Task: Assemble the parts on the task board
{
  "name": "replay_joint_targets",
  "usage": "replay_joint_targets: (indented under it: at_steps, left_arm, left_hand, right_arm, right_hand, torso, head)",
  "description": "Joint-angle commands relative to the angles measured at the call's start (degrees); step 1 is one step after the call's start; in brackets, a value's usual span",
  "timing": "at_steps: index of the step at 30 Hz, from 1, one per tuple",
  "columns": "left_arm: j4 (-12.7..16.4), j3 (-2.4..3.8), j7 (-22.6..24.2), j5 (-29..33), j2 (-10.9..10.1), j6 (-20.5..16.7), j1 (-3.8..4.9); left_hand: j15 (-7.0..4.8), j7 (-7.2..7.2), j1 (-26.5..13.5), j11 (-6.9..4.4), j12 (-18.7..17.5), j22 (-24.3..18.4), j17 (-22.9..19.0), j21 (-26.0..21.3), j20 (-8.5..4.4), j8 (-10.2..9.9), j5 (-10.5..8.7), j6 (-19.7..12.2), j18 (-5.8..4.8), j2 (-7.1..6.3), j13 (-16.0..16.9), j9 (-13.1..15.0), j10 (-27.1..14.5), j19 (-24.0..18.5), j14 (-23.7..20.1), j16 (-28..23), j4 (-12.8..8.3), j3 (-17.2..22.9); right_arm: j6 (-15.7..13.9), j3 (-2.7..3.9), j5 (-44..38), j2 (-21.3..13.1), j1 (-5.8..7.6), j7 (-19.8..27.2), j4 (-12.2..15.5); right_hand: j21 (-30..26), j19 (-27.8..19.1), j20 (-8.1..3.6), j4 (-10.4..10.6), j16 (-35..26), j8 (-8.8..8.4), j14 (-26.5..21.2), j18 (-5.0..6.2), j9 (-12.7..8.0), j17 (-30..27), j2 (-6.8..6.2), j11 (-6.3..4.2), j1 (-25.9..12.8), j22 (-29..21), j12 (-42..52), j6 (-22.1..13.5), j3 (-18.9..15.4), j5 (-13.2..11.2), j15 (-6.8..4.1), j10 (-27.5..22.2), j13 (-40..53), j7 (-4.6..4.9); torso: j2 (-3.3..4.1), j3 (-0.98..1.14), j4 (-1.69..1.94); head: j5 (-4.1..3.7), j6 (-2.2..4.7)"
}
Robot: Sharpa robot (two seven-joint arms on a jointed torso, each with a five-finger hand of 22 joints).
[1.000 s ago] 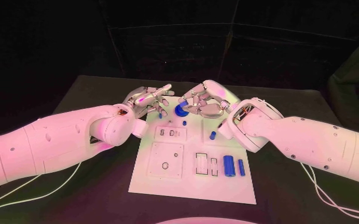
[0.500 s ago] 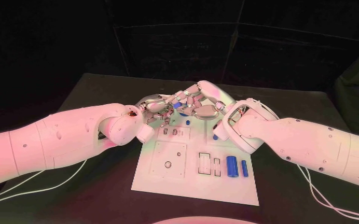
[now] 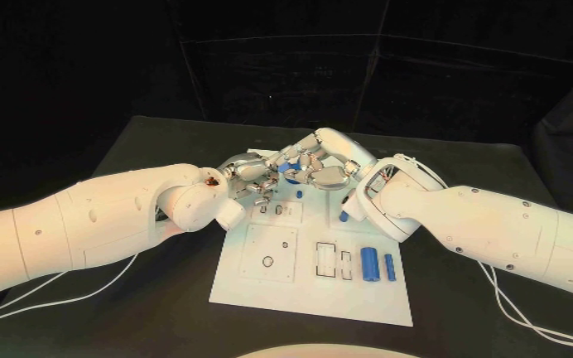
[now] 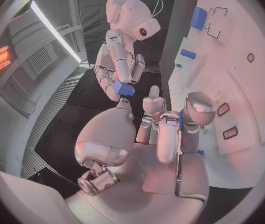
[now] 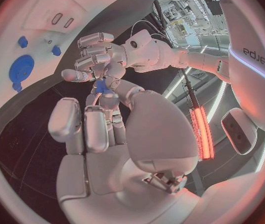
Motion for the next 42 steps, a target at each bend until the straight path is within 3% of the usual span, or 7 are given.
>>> replay_joint_targets:
  at_steps: [1, 20, 31, 42]
  left_arm:
    - [0.2, 0.04, 1.1, 1.3, -0.1, 1.1, 0.11]
    - [0.7, 0.04, 2.6, 3.0, -0.4, 1.6, 0.11]
    - [0.8, 0.04, 3.2, 4.0, -0.4, 1.8, 0.12]
    - [0.6, 0.04, 3.1, 4.1, -0.5, 2.0, 0.12]
  left_hand:
    - [-0.53, 0.04, 0.0, -0.47, 0.5, 0.3, 13.0, 0.4, -0.54, 0.4, -0.15, 0.6, -0.5, 0.91, 0.2, 0.1, 0.1, 0.0, 5.5, 0.3, 0.0, -0.5]
    - [-0.77, -0.27, 0.3, -0.76, 0.8, 1.0, 13.3, 0.9, -0.78, 0.8, -0.14, 1.3, -0.57, 1.76, 0.7, 0.4, 0.4, 0.0, 5.5, 0.4, -0.2, -1.0]
    - [-0.85, -0.3, 1.6, -0.81, 0.7, 1.1, 13.3, 1.1, -0.89, 0.8, -0.14, 1.2, -0.58, 1.99, 0.7, 0.4, 0.3, -0.2, 5.5, 0.4, -0.5, -1.2]
    - [-0.86, -0.31, 2.2, -0.82, 0.7, 1.3, 13.4, 1.3, -0.91, 0.8, -0.13, 1.2, -0.59, 2.08, 0.8, 0.5, 0.3, -0.3, 5.5, 0.4, -0.6, -1.3]
  right_arm:
    - [1.2, 0.03, -1.5, -0.3, 0.08, -0.1, 0.2]
    - [2.3, 0.0, -3.5, -1.2, 0.06, -1.7, -0.2]
    - [3.3, -0.02, -5.4, -1.0, 0.01, -2.2, -0.4]
    - [2.6, -0.03, -5.5, -1.2, 0.0, -2.3, -0.4]
  right_hand:
    - [0.0, 0.2, 0.11, 0.0, 0.0, 0.05, 2.2, -1.01, 0.1, 0.1, 0.59, 0.24, -0.1, 0.1, 0.3, -0.2, -0.3, 0.2, 0.34, 0.0, 0.0, 0.06]
    - [0.0, 0.2, 0.12, -0.1, -0.1, 0.09, 2.2, -1.0, 0.1, 0.1, 0.61, 0.24, 0.0, 0.0, 0.2, -0.2, -0.4, 0.3, 0.35, -0.1, 0.0, 0.05]
    - [0.0, 0.1, 0.12, -0.1, -0.1, 0.11, 2.2, -1.0, 0.1, 0.1, 0.6, 0.25, 0.0, 0.0, 0.1, -0.1, -0.5, 0.3, 0.36, -0.1, -0.1, 0.05]
    - [0.0, 0.1, 0.12, -0.1, -0.1, 0.11, 2.2, -1.0, 0.1, 0.1, 0.6, 0.25, 0.0, 0.0, 0.1, -0.1, -0.5, 0.3, 0.36, -0.1, -0.1, 0.05]
  torso:
    - [-0.02, 0.0, 0.02]
    - [-0.05, -0.06, 0.11]
    - [-0.05, 0.02, 0.03]
    - [-0.07, 0.04, 0.04]
  head:
    - [-0.06, -0.06]
    - [-0.39, -0.22]
    - [-0.28, -0.45]
    - [-0.41, -0.49]
